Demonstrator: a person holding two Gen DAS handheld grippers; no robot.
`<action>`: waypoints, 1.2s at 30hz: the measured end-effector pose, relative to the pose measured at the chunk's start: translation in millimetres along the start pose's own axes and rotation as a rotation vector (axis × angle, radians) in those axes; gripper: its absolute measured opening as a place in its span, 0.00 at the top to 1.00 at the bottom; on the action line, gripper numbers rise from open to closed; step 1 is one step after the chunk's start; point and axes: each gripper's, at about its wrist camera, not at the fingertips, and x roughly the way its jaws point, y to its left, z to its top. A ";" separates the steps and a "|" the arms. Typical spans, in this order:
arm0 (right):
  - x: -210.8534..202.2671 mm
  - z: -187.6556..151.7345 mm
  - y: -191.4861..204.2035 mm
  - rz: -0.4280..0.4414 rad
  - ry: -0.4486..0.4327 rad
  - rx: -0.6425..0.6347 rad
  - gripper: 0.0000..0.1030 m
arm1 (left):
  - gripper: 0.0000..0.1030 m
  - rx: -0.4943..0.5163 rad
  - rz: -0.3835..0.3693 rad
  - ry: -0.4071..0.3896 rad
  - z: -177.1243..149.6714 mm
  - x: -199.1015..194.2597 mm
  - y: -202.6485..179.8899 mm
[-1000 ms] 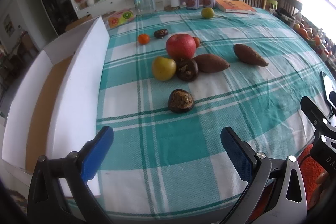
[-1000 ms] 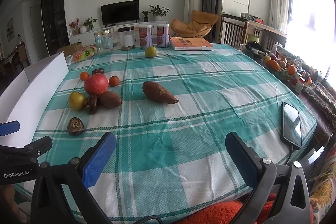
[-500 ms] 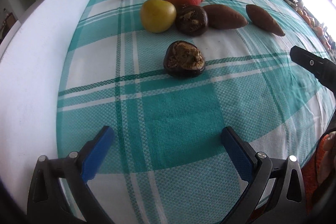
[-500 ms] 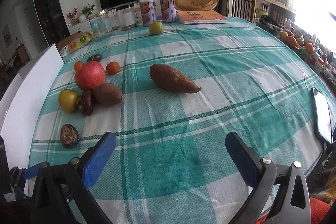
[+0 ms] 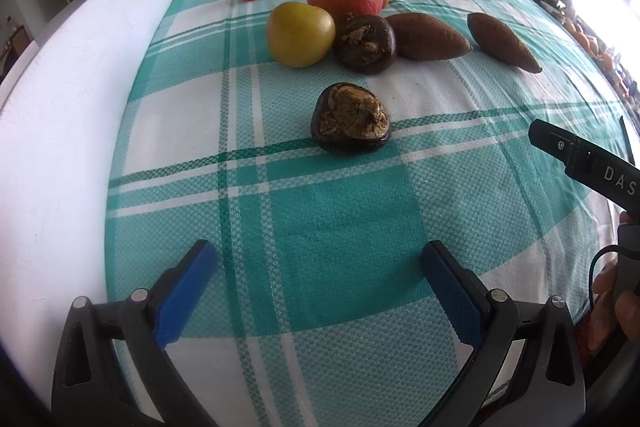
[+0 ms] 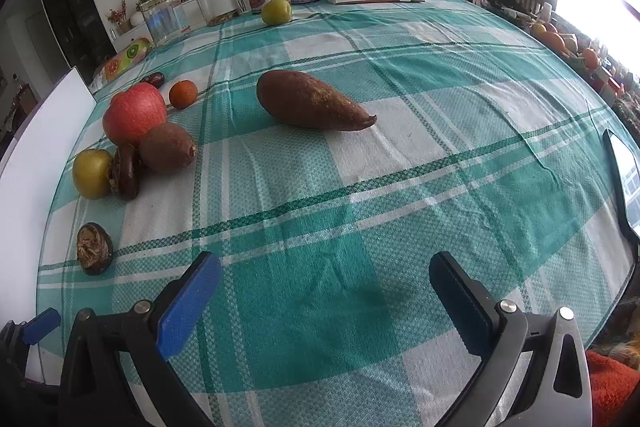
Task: Organize fruits
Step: 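Grasp the dark round fruit with the left tool while the right tool grasps a sweet potato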
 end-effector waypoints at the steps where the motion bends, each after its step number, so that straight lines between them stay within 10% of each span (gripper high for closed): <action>1: -0.3 -0.3 0.8 -0.002 -0.001 -0.003 0.00 | 0.00 0.001 -0.001 -0.003 -0.6 -0.3 -0.3; 32: -13.3 -0.4 -18.8 0.067 -0.066 0.107 0.00 | 0.04 0.032 -0.253 -0.124 47.8 1.6 1.8; 36: -18.8 11.4 -30.6 0.153 -0.069 0.141 0.00 | 0.41 0.072 -0.228 -0.102 52.0 12.5 -3.8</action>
